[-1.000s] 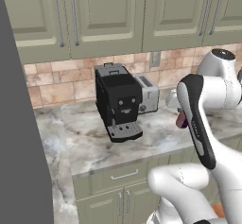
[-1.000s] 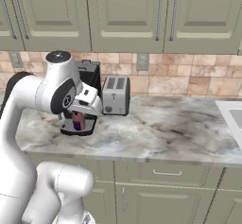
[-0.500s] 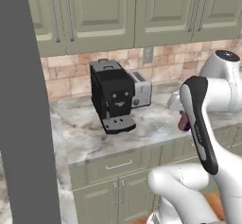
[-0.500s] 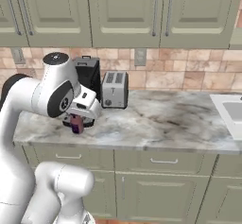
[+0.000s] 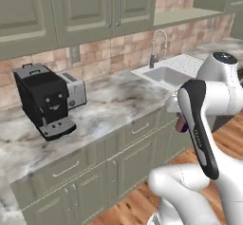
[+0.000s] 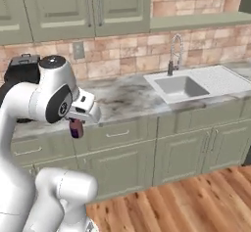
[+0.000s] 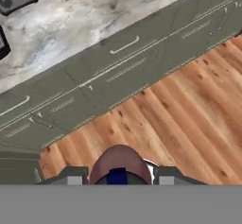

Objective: Place the drinks on the dining counter in a tight cluster.

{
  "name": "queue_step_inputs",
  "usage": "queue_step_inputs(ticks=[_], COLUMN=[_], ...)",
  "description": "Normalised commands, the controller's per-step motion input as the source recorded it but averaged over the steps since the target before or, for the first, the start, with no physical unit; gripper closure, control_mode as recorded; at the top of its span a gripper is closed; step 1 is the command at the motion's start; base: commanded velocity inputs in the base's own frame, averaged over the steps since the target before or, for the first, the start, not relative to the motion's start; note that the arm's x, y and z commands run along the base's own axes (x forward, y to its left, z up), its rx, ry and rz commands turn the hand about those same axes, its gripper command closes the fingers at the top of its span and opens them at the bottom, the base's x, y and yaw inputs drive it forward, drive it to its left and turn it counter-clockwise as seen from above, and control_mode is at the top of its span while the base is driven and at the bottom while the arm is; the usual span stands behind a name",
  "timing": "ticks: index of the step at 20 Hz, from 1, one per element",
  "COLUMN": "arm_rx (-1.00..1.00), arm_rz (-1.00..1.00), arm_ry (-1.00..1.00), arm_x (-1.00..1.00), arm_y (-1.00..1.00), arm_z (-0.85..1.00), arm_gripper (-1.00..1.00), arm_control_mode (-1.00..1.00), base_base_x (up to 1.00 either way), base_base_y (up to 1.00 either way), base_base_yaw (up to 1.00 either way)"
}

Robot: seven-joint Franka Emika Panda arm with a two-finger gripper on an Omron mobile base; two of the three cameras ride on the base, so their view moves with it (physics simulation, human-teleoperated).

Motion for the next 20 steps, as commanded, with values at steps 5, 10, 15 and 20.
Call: queue_step_inputs(ticks=[5,10,15,20], arm_rx=[0.00,0.00,0.00,0.00], arm_rz=[0.00,0.00,0.00,0.00], arm_ry=[0.00,0.00,0.00,0.00], arm_x=[0.00,0.00,0.00,0.00], arm_y=[0.00,0.00,0.00,0.00], arm_z=[0.00,0.00,0.00,0.00], arm_gripper=[1.00,1.00,1.00,1.00], arm_control_mode=[1.00,1.00,1.00,1.00], base_base_x=[0.06,0.13,0.76,1.00], base_base_y=[-0.68,-0.78,-0.43,-0.18], base_base_yaw=[-0.77,-0.71,-0.54,-0.30])
